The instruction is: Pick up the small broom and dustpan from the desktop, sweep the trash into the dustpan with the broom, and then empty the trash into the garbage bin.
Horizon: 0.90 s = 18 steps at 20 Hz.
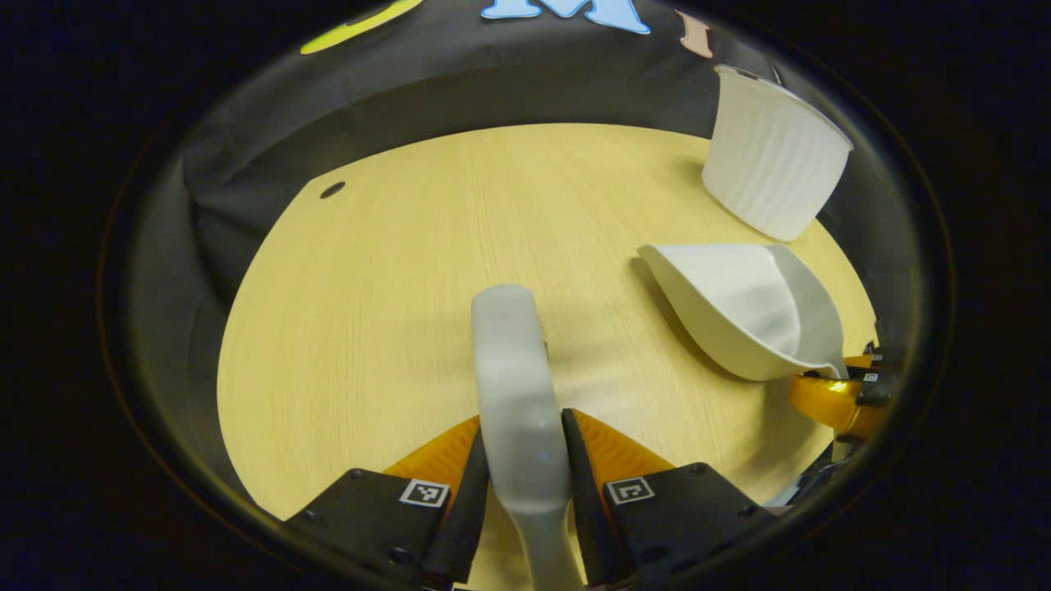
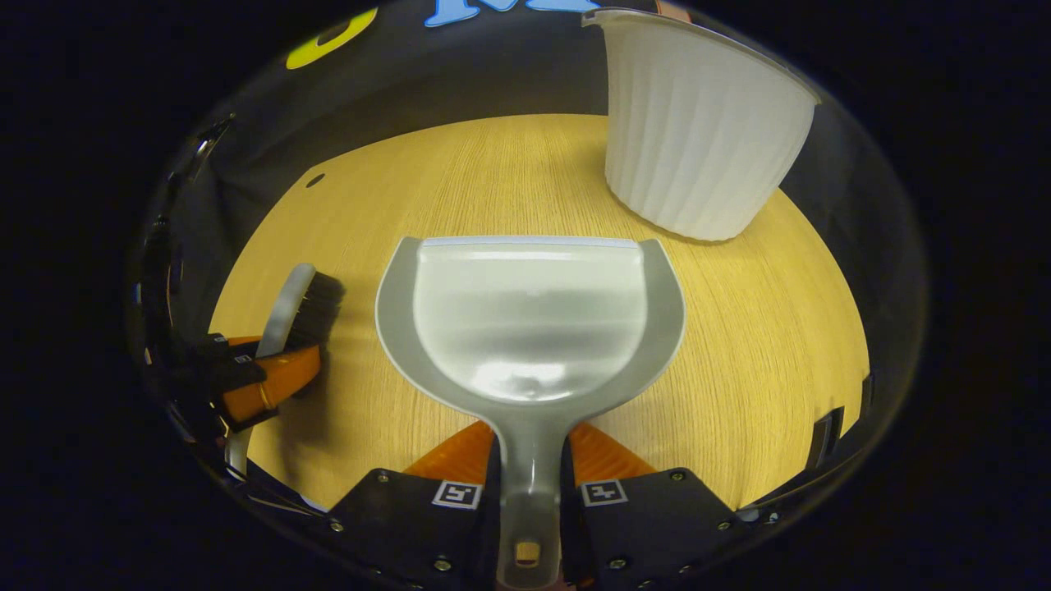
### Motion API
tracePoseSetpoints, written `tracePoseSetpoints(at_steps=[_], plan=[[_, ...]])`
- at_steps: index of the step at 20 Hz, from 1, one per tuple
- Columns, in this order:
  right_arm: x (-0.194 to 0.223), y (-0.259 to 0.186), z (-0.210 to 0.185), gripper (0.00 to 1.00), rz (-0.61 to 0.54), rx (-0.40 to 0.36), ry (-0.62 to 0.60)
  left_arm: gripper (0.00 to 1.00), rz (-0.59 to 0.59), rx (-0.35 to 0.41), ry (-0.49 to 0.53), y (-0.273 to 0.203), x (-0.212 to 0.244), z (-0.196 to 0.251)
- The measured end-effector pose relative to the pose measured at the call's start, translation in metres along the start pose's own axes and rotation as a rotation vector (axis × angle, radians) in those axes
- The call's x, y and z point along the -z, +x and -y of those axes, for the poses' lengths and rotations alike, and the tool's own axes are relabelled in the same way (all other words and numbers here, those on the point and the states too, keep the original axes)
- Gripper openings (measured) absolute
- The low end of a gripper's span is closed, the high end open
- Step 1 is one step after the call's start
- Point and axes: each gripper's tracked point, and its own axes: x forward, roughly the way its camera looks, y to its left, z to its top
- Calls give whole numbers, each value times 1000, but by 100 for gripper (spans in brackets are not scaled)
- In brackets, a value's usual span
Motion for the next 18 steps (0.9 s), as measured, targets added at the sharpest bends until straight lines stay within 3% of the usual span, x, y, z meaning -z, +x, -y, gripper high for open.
tracePoseSetpoints(at_steps=[7,11,12,13,14,15,16,17,18], plan=[[3,-1,-2,33,2,15,-44,59,16,-9,20,4,-5,5],[-1,-7,2,36,18,3,-58,73,46,-8,25,1,-13,5],[-1,-8,3,42,25,-1,-63,83,63,-5,18,-2,-16,6],[-3,-13,3,61,34,-5,-65,92,83,-3,11,-8,-20,9],[-6,-17,4,69,39,-11,-64,100,101,-3,10,-14,-24,12],[-6,-20,7,76,41,-18,-63,100,127,-6,9,-22,-28,14],[-8,-25,11,92,46,-19,-62,100,154,-10,8,-28,-31,16],[-11,-28,13,98,52,-22,-62,100,184,-16,8,-34,-36,17],[-14,-35,16,98,60,-24,-62,98,220,-26,8,-41,-41,17]])
